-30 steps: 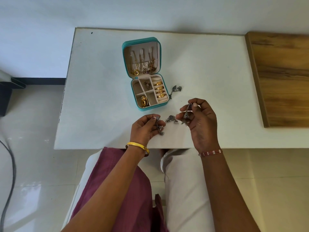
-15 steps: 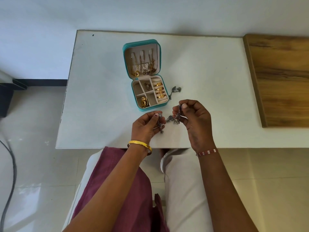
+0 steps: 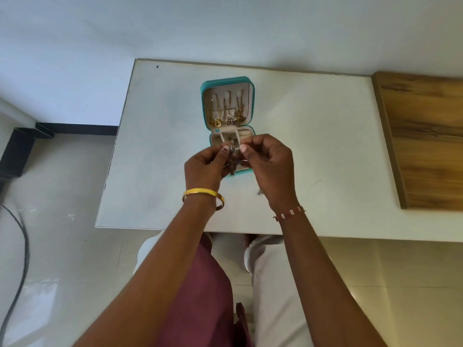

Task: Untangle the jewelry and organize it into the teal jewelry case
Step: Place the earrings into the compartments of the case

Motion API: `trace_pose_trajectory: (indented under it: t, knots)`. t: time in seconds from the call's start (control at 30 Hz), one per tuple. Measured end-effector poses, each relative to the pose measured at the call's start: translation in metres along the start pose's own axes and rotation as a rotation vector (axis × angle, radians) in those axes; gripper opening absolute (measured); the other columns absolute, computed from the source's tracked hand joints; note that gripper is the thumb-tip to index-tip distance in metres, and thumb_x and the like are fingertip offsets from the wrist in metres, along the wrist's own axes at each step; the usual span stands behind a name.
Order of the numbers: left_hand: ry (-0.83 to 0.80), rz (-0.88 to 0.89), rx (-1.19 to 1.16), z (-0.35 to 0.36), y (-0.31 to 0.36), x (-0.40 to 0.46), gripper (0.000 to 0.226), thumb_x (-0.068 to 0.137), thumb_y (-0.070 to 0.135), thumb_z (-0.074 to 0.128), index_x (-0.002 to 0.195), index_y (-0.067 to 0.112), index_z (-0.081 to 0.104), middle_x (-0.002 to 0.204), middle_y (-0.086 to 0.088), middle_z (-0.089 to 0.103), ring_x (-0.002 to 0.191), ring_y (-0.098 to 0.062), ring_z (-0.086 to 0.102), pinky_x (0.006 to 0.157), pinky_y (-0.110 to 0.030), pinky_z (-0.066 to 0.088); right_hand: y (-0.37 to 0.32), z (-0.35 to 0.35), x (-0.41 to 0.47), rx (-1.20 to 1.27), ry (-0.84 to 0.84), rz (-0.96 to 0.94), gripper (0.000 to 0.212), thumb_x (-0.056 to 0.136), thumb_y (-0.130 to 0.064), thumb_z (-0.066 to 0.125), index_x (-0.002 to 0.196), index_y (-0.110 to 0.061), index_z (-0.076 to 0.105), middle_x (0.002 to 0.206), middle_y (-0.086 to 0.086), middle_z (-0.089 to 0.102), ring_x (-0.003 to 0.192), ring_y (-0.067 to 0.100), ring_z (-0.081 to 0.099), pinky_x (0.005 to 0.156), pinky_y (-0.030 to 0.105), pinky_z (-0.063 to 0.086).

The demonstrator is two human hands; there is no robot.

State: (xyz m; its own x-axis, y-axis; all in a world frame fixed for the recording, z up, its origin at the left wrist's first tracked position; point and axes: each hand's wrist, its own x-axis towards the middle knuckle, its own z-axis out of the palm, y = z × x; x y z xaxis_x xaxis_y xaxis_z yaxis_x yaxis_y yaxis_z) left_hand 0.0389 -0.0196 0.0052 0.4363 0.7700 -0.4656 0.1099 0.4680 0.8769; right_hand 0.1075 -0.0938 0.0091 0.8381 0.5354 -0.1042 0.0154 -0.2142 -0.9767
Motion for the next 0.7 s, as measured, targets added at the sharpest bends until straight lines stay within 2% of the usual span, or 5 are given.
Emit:
trace_pose_trajectory:
  t: [0.13, 0.27, 0.43, 0.6, 0.7]
  knots:
    - [0.076, 0.023, 0.009, -0.001, 0.015, 0.022, 0.023, 0.084, 0.006, 0.06, 0.106, 0.0, 0.064, 0.096, -0.015, 0.067, 0.085, -0.025, 0.065, 0.082, -0.035, 0.055, -0.006, 0.016, 0.026, -0.019, -0.005, 0.008, 0.007, 0.085, -0.007, 0.061, 0.091, -0.008, 0.065, 0.093, 0.01, 0.069, 0.087, 0.022, 0.067, 0.077, 0.029, 0.057]
    - [0.129, 0.007, -0.015, 0.0, 0.023, 0.039, 0.022, 0.085, 0.007, 0.06, 0.105, 0.002, 0.065, 0.096, -0.012, 0.067, 0.079, -0.02, 0.066, 0.078, -0.03, 0.057, -0.003, 0.028, 0.046, -0.122, -0.008, 0.015, 0.012, 0.087, -0.011, 0.06, 0.097, -0.006, 0.065, 0.099, 0.011, 0.069, 0.089, 0.02, 0.067, 0.071, 0.016, 0.053]
    - [0.169, -0.05, 0.035, 0.0, 0.017, 0.053, 0.02, 0.084, 0.009, 0.062, 0.102, 0.004, 0.068, 0.1, -0.013, 0.069, 0.088, -0.025, 0.067, 0.085, -0.039, 0.055, 0.004, 0.034, 0.057, -0.189, -0.065, 0.041, 0.01, 0.086, -0.009, 0.06, 0.095, -0.005, 0.065, 0.097, 0.014, 0.069, 0.089, 0.024, 0.066, 0.077, 0.029, 0.055]
    - [0.163, -0.072, 0.033, -0.002, 0.015, 0.053, 0.019, 0.084, 0.01, 0.061, 0.101, 0.005, 0.067, 0.099, -0.011, 0.068, 0.089, -0.023, 0.067, 0.085, -0.037, 0.055, 0.003, 0.033, 0.058, -0.231, -0.08, 0.03, 0.011, 0.087, -0.011, 0.06, 0.096, -0.006, 0.065, 0.095, 0.01, 0.069, 0.08, 0.016, 0.065, 0.06, 0.006, 0.049]
    - [0.153, -0.066, 0.027, -0.003, 0.016, 0.052, 0.018, 0.085, 0.009, 0.06, 0.102, 0.005, 0.066, 0.099, -0.009, 0.068, 0.09, -0.023, 0.067, 0.084, -0.036, 0.056, 0.002, 0.031, 0.058, -0.256, -0.07, 0.024, 0.013, 0.087, -0.013, 0.06, 0.096, -0.006, 0.066, 0.096, 0.011, 0.069, 0.084, 0.019, 0.066, 0.066, 0.013, 0.052]
